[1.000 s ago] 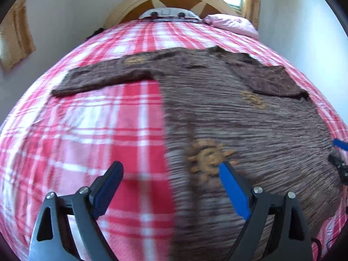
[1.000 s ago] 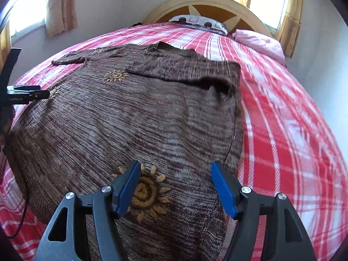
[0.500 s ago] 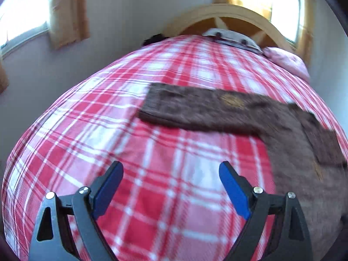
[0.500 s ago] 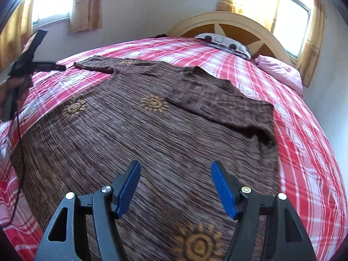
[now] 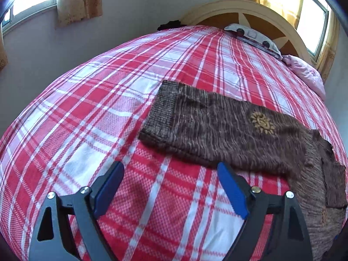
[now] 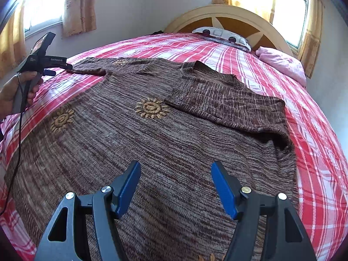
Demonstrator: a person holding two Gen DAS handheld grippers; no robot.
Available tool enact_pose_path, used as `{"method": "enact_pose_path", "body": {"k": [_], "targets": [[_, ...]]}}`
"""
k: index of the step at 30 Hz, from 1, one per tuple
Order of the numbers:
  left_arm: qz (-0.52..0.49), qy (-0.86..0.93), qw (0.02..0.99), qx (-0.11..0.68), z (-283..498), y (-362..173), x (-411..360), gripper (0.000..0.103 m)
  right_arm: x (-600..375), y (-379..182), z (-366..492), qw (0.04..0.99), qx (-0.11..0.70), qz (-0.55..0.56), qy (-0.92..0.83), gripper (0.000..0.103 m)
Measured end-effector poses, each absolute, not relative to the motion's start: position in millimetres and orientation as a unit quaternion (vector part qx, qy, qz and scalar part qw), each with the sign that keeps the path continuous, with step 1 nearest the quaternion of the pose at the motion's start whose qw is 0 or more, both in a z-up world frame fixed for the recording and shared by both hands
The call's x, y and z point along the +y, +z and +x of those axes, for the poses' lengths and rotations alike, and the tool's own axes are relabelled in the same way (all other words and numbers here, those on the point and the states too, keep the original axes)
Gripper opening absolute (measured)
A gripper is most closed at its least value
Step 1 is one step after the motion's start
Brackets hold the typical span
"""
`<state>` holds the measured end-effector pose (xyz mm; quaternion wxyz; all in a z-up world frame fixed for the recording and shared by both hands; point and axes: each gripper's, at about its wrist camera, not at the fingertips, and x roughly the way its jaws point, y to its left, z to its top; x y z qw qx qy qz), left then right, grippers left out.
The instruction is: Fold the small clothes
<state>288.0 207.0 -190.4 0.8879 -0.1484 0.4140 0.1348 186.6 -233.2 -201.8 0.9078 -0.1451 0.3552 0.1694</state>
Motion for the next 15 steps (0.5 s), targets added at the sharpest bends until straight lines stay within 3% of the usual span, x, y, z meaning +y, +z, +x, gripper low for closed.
{"method": "enact_pose_path", "body": {"k": [13, 15], "targets": [[-0.156, 0.135, 0.879, 0.429, 317.5, -199.1, 207.4, 0.088, -234.3, -210.9, 190.1, 0.904, 0.369, -0.136, 0.167, 0.068], [-0.173, 0.130, 0.878, 0.428, 321.4, -198.1, 211.6, 0.081, -233.9, -211.3, 189.6, 0.904, 0.369, -0.136, 0.166, 0.068]]}}
